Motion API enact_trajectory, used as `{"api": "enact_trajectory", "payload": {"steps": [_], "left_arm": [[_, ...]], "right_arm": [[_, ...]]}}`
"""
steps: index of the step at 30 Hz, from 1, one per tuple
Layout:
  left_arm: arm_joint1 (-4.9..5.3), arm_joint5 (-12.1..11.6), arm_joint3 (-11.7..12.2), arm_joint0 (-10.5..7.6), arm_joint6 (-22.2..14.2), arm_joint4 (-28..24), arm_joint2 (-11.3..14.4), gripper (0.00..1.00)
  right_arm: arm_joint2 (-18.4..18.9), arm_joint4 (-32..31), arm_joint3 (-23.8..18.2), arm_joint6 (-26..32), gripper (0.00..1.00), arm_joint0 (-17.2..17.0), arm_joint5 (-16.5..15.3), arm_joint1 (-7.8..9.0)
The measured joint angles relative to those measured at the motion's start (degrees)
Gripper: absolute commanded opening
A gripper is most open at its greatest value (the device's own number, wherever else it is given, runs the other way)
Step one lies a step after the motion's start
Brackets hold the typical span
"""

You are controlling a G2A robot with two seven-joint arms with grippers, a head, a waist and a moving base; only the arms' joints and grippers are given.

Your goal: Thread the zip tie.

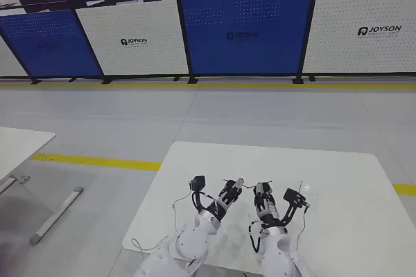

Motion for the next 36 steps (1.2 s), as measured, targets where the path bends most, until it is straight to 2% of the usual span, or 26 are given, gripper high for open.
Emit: {"api": "enact_trajectory", "payload": {"steps": [6,14,18,23,30,36], "left_arm": [[-0.20,1.0,0.2,-0.49,-0.4,0.4,0.3,0.00],[-0.50,2.0,0.6,-1.05,-0.6,0.2,0.5,0.21],[-0.62,2.2,0.6,-1.08,-0.4,0.2,0.5,0.17],[-0.66,2.4,0.8,-0.98,-0.6,0.5,0.2,0.00],[-0.73,2.2,0.8,-0.72,-1.4,0.3,0.0,0.00],[-0.82,-0.3,0.3,-0.36,-1.0,-0.4,-0.4,0.00]], "right_arm": [[-0.2,-0.5,0.1,-0.5,0.00,0.2,0.0,-0.13],[-0.3,-0.7,0.1,-0.4,0.00,0.2,-0.2,-0.29],[-0.3,-0.9,0.1,-0.2,0.00,0.3,-0.2,-0.34],[-0.5,-1.2,0.0,-0.2,0.00,0.3,-0.3,-0.44],[-0.6,-1.1,0.2,-0.2,0.00,0.4,-0.3,-0.57],[-0.2,0.5,0.5,1.8,0.00,0.4,-1.5,-0.58]]}}
